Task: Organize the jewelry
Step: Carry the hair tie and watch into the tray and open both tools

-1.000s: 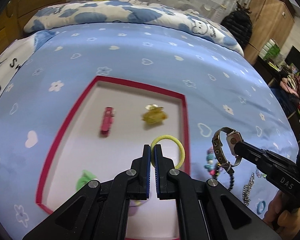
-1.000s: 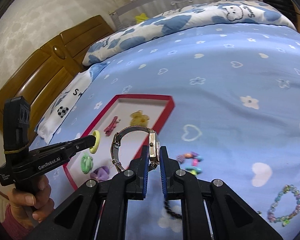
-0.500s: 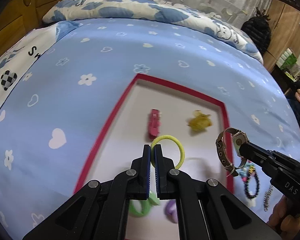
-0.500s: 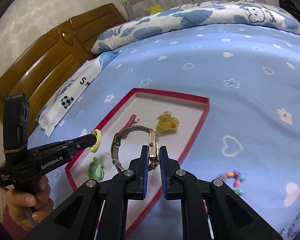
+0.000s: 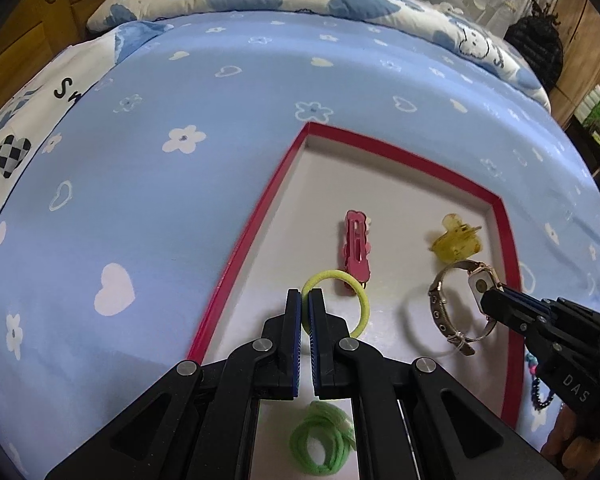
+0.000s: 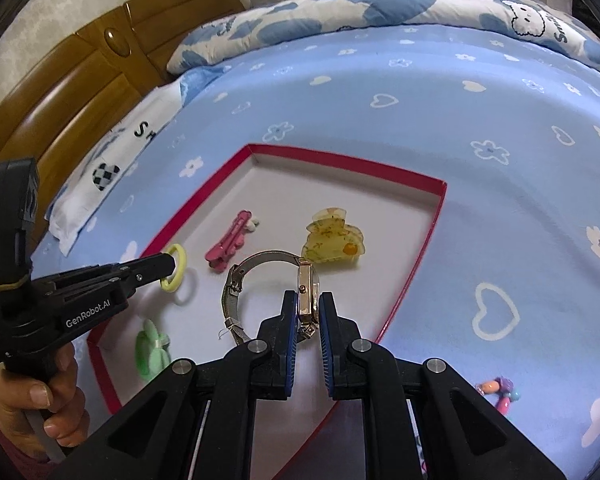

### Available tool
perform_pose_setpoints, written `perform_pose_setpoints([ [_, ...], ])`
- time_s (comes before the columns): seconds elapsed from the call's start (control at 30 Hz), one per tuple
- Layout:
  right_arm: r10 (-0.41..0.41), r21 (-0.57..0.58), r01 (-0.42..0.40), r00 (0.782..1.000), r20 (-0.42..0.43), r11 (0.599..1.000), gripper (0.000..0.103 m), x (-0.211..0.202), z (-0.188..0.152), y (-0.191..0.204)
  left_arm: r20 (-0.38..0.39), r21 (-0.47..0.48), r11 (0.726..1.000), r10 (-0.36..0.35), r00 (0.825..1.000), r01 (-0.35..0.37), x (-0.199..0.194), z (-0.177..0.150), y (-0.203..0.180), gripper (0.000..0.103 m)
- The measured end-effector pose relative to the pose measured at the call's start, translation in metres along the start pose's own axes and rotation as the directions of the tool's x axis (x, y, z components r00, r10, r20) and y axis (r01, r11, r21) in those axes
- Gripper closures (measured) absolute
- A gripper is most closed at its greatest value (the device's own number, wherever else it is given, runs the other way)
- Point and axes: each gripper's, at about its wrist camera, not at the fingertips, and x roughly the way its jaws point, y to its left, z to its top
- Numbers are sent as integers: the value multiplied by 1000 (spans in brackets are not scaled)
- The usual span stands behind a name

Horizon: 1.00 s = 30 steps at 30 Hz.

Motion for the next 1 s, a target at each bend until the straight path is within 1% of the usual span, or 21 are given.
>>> perform_pose_setpoints([
  [0.23, -23, -25, 22, 999, -40, 999, 93, 13, 0, 2, -40, 34, 998, 49, 998, -47, 18, 1, -7, 100],
  [0.47, -33, -63, 30, 998, -57, 998, 91, 18, 3, 9, -28, 45, 997, 62, 998, -61, 20, -2, -11, 99],
  [0.63, -27, -63, 23, 998, -63, 998, 89, 19, 4, 8, -27, 48, 997, 67, 997, -66, 19, -3, -11, 98],
  [0.73, -6, -51, 2, 998, -62, 999, 88, 18, 4, 7, -29, 36, 998, 56, 998, -55, 17, -3, -9, 95],
  [0.8, 9, -40, -12, 998, -55, 999, 87, 15, 4, 5, -26, 29, 998, 57, 998, -56, 15, -4, -7, 84],
  [0.93, 28, -19, -28, 999, -28, 999, 83, 3, 3, 3, 5, 0, 999, 35, 999, -35, 1, -7, -3, 82],
  [1.0, 38, -9, -38, 999, -9, 999, 82, -7, 3, 1, 31, -26, 1000, 13, 999, -12, -10, -11, 1, 79],
])
